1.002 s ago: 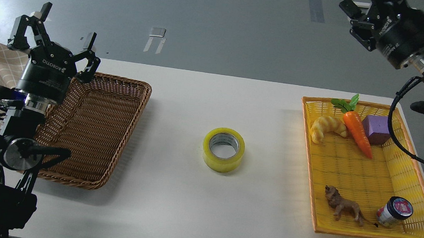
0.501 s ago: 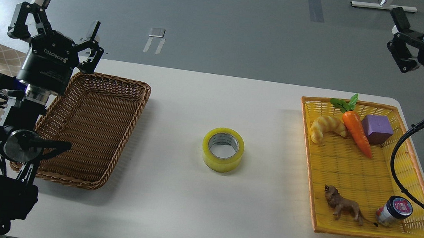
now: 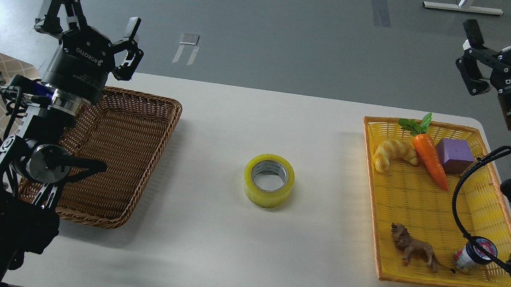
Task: Place and transfer tape with both arms
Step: 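Reach the left gripper toward the tape roll on the table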
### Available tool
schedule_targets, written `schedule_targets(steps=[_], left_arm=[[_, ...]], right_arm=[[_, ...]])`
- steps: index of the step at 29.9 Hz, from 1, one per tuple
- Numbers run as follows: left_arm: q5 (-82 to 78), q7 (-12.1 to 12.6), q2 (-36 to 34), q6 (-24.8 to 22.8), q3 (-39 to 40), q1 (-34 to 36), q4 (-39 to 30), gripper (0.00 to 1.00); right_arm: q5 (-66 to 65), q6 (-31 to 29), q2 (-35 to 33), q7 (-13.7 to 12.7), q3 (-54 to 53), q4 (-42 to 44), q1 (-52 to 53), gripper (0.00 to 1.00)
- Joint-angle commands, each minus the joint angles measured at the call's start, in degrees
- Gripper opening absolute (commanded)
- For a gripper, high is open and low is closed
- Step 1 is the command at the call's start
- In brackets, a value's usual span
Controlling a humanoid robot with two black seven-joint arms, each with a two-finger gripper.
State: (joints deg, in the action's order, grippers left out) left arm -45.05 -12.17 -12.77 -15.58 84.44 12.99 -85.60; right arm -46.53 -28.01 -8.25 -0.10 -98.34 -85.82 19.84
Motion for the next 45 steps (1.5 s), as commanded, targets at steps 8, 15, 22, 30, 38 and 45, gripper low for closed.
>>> schedule_targets(steps=[8,15,22,30,38,45], left_arm=[[-29.0,5.7,-0.9,2.5,-6.2,2.2,-10.3,0.98],[-47.0,14.7,-3.6,2.7,-13.3,6.5,-11.3,0.98],[-68.5,19.4,-2.8,2.7,-19.7,6.2,-10.9,0.97],[-76.3,23.5,-2.5,2.7,-27.0,4.1,-8.8,0.88],[-79.9,23.6,-2.4,2.9,-27.9,-0.1,-6.9,0.97],[-80.0,24.1,-3.0,3.2,-28.5,-0.2,-6.8,0.97]], right_arm=[[0.1,0.0,-0.2,0.1,0.0,1.1,-0.2,1.0],[0.2,0.0,-0.2,0.1,0.0,2.0,-0.2,1.0],[0.3,0.0,-0.1,0.0,0.0,1.7,0.1,1.0],[0.1,0.0,-0.4,-0.5,0.2,1.8,2.7,1.0],[-0.1,0.4,-0.3,-3.5,0.9,1.6,5.0,1.0],[-0.3,0.6,-0.3,-3.6,1.8,1.5,5.0,1.0]])
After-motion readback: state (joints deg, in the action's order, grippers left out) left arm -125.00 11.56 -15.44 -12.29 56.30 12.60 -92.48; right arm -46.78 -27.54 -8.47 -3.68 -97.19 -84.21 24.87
